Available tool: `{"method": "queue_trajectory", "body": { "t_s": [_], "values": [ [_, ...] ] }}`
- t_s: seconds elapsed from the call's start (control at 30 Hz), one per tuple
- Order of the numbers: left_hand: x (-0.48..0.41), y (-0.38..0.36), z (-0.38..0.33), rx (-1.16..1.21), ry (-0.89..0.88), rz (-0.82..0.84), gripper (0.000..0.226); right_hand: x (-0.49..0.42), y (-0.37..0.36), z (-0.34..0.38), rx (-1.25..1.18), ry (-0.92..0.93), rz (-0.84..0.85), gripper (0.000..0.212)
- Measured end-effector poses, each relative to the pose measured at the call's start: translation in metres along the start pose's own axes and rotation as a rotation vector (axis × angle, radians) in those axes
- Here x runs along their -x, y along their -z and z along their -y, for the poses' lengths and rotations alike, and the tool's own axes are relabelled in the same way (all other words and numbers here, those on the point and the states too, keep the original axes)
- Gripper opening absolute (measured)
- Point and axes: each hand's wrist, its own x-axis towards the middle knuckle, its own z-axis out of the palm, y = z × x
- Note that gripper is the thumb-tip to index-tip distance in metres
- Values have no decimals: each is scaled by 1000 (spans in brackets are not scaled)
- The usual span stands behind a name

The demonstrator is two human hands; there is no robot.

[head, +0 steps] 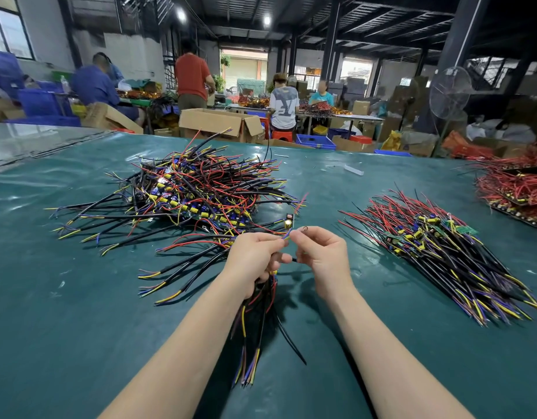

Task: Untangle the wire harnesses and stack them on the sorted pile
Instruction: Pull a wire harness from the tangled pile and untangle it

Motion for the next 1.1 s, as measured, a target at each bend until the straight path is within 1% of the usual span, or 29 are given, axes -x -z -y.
{"method": "queue_trajectory", "body": {
  "t_s": [0.07, 0.13, 0.27, 0.4, 0.5, 0.57, 0.67, 0.73, 0.83, 0.97, 1.1],
  "values": [
    [0, -2, 1, -15, -7, 6, 12, 0, -2, 0, 81, 50, -49, 28],
    [1, -3, 2, -4, -18, 1, 11, -1, -4, 0, 159, 95, -58, 27],
    [1, -1, 3, 34, -37, -24, 21, 0, -5, 0, 146, 105, -18, 28],
    [-1, 0, 4, 13, -80, -75, 23, -1, -4, 1, 87, 88, -3, 27],
    [-1, 0, 5, -99, -160, -121, 23, 0, -4, 1, 31, 51, -11, 25],
    [-2, 1, 6, -163, -205, -189, 24, 0, -5, 1, -70, -5, -4, 22],
    [-3, 2, 6, -114, -163, -227, 24, 0, -8, 0, -247, -107, -36, 22],
    [-3, 3, 6, -71, -121, -221, 25, 0, -10, -2, -298, -123, -79, 25],
    [-2, 4, 7, -92, -106, -203, 26, 1, -9, -2, -177, -56, -56, 25],
    [-3, 4, 7, -310, -161, -209, 31, 1, -7, 1, 12, 42, -58, 26],
    [-1, 6, 8, -487, -211, -249, 41, 2, -10, -1, 104, 72, -58, 28]
  ]
}}
